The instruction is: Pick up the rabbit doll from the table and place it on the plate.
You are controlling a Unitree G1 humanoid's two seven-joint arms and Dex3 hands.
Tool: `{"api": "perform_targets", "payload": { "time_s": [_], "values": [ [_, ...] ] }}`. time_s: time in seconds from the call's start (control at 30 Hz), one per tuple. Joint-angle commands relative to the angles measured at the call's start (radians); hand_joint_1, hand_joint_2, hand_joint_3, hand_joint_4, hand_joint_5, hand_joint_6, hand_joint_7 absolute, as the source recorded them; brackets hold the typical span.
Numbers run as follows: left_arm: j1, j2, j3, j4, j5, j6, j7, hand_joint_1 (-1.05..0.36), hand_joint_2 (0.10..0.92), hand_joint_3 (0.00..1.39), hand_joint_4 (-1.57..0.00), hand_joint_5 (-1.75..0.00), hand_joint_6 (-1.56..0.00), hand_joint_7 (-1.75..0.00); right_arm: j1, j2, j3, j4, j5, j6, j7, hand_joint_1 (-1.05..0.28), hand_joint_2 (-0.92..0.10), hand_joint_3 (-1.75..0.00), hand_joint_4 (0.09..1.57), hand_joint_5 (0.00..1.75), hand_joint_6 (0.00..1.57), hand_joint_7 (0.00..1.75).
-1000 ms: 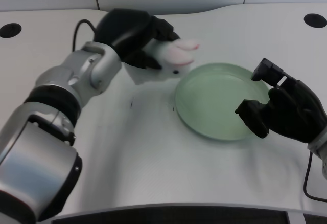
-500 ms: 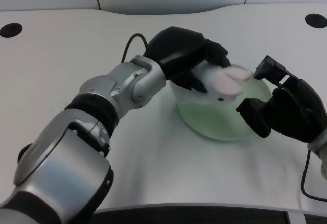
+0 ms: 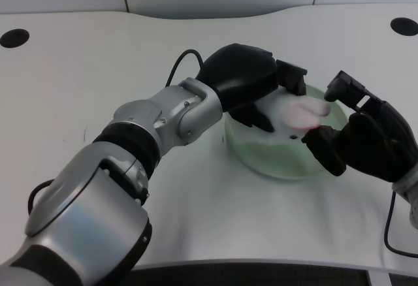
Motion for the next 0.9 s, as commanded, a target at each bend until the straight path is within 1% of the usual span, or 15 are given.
{"api": "perform_targets", "payload": {
  "time_s": [0.03,0.1,0.13,0.23,0.33,0.4,0.47,0.53,0.57,0.63,0.77,0.83,0.9],
  "values": [
    [-0.007,0.016,-0.031,-0.003,0.034,0.016,0.028,-0.55,0.921,0.19,-0.49,-0.79,-0.59,-0.36,0.003,0.000,0.000,-0.008,0.009,-0.005,0.004,-0.61,-0.92,-0.05,1.03,1.75,0.78,1.75],
    [-0.012,0.018,-0.049,-0.002,0.052,0.034,0.039,-0.59,0.921,0.26,-0.45,-0.65,-0.59,-0.22,0.003,0.001,-0.001,-0.009,0.009,-0.003,0.004,-0.60,-0.92,-0.05,1.03,1.75,0.78,1.75],
    [-0.014,0.018,-0.056,-0.002,0.059,0.046,0.041,-0.62,0.921,0.30,-0.41,-0.58,-0.56,-0.16,0.004,0.001,-0.001,-0.010,0.010,-0.004,0.005,-0.60,-0.92,-0.06,1.03,1.75,0.79,1.75],
    [-0.018,0.018,-0.063,-0.002,0.062,0.075,0.030,-0.68,0.921,0.39,-0.33,-0.49,-0.50,-0.08,0.004,0.001,-0.002,-0.009,0.010,-0.007,0.008,-0.59,-0.92,-0.07,1.03,1.75,0.78,1.75],
    [-0.019,0.020,-0.067,-0.003,0.063,0.092,0.029,-0.70,0.921,0.44,-0.28,-0.45,-0.46,-0.04,0.004,0.002,-0.004,-0.008,0.013,-0.003,0.009,-0.58,-0.92,-0.07,1.02,1.75,0.77,1.75],
    [-0.018,0.021,-0.070,-0.004,0.062,0.095,0.032,-0.71,0.921,0.45,-0.27,-0.44,-0.45,-0.04,0.004,0.003,-0.005,-0.008,0.013,-0.002,0.009,-0.58,-0.92,-0.07,1.02,1.75,0.77,1.75],
    [-0.021,0.027,-0.073,-0.004,0.061,0.104,0.026,-0.71,0.921,0.45,-0.27,-0.44,-0.45,-0.04,0.004,0.001,-0.004,-0.009,0.011,-0.004,0.008,-0.58,-0.92,-0.06,1.02,1.75,0.77,1.75],
    [-0.024,0.037,-0.074,-0.004,0.060,0.113,0.016,-0.84,0.921,0.57,-0.19,-0.39,-0.38,-0.02,0.005,-0.001,-0.003,-0.009,0.009,-0.007,0.007,-0.59,-0.92,-0.06,1.02,1.75,0.77,1.75],
    [-0.024,0.041,-0.074,-0.004,0.059,0.114,0.013,-0.88,0.921,0.62,-0.17,-0.38,-0.36,-0.01,0.005,-0.002,-0.002,-0.009,0.008,-0.008,0.007,-0.59,-0.92,-0.06,1.02,1.75,0.77,1.75],
    [-0.023,0.048,-0.072,-0.005,0.055,0.112,0.006,-0.92,0.921,0.66,-0.15,-0.36,-0.33,0.00,0.006,-0.002,-0.003,-0.009,0.008,-0.007,0.006,-0.60,-0.92,-0.06,1.02,1.75,0.77,1.75],
    [-0.019,0.062,-0.048,-0.005,0.026,0.096,-0.027,-0.93,0.921,0.68,-0.14,-0.33,-0.29,0.00,0.005,-0.003,0.001,-0.009,0.005,0.000,0.000,-0.60,-0.92,-0.05,1.02,1.75,0.77,1.75],
    [-0.015,0.077,-0.026,-0.007,0.002,0.081,-0.050,-0.90,0.921,0.65,-0.15,-0.31,-0.29,0.00,0.004,-0.002,0.002,-0.010,0.004,-0.002,-0.002,-0.60,-0.92,-0.05,1.02,1.75,0.77,1.75],
    [-0.014,0.105,-0.002,-0.011,-0.018,0.065,-0.058,-0.87,0.921,0.63,-0.18,-0.31,-0.30,-0.01,0.005,0.001,0.003,-0.012,0.004,-0.008,-0.003,-0.60,-0.92,-0.05,1.02,1.75,0.77,1.75]
  ]
}}
